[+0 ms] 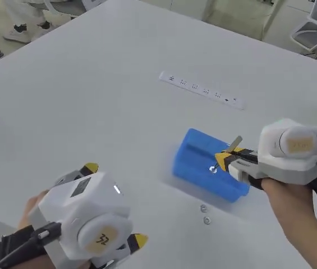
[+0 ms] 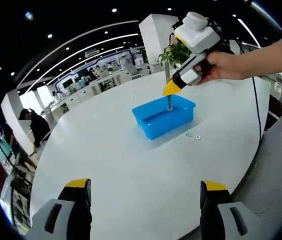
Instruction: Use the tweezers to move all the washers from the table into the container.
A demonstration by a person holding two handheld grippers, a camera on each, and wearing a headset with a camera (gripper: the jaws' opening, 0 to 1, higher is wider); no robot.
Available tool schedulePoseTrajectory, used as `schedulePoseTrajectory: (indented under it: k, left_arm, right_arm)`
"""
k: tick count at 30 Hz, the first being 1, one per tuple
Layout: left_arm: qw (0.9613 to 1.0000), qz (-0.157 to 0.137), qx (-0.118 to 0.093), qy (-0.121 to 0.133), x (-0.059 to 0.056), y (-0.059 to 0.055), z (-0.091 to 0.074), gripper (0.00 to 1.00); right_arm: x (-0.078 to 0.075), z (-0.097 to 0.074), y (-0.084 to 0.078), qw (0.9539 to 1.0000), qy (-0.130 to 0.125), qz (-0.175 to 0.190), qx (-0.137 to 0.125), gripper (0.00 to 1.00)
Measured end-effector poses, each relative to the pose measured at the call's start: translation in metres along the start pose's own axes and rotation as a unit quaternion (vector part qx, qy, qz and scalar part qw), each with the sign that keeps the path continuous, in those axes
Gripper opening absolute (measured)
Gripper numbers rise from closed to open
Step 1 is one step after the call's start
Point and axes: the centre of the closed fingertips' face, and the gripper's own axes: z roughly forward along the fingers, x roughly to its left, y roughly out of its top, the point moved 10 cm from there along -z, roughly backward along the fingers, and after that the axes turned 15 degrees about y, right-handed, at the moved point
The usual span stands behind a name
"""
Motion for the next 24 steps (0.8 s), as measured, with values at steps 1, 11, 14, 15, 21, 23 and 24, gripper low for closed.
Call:
schedulePoseTrajectory:
  k: [1,11,14,15,21,23,24]
  left_arm:
    - [1.0000,0.000,0.000,0.001,0.000,0.000,0.000,0.92]
    - [1.0000,-0.003,0.001,-0.005,-0.001,0.000,0.001,0.92]
    - [1.0000,-0.002,0.003,-0.004,-0.001,0.000,0.001,0.92]
    - [1.0000,-0.003,0.003,-0.004,-0.001,0.000,0.001,0.92]
    - [1.0000,-0.003,0.007,-0.003,-0.001,-0.001,0.001,0.92]
    - [1.0000,-0.002,0.007,-0.003,-0.001,-0.001,0.001,0.92]
    - [1.0000,-0.001,0.008,-0.003,-0.001,-0.001,0.001,0.92]
  right_arm:
    - [-0.001,0.004,0.000,1.0000,0.001,-0.002,0.004,0.04]
    - [-0.009,0.026,-0.014,0.9992,0.012,-0.007,0.037,0.04]
    - [-0.009,0.030,-0.018,0.9989,0.012,-0.003,0.046,0.04]
    - [-0.008,0.033,-0.019,0.9986,0.014,-0.002,0.050,0.04]
    - [-0.008,0.035,-0.024,0.9986,0.015,0.011,0.050,0.04]
    - [-0.009,0.036,-0.025,0.9985,0.015,0.015,0.050,0.04]
    - [-0.010,0.036,-0.026,0.9985,0.015,0.018,0.050,0.04]
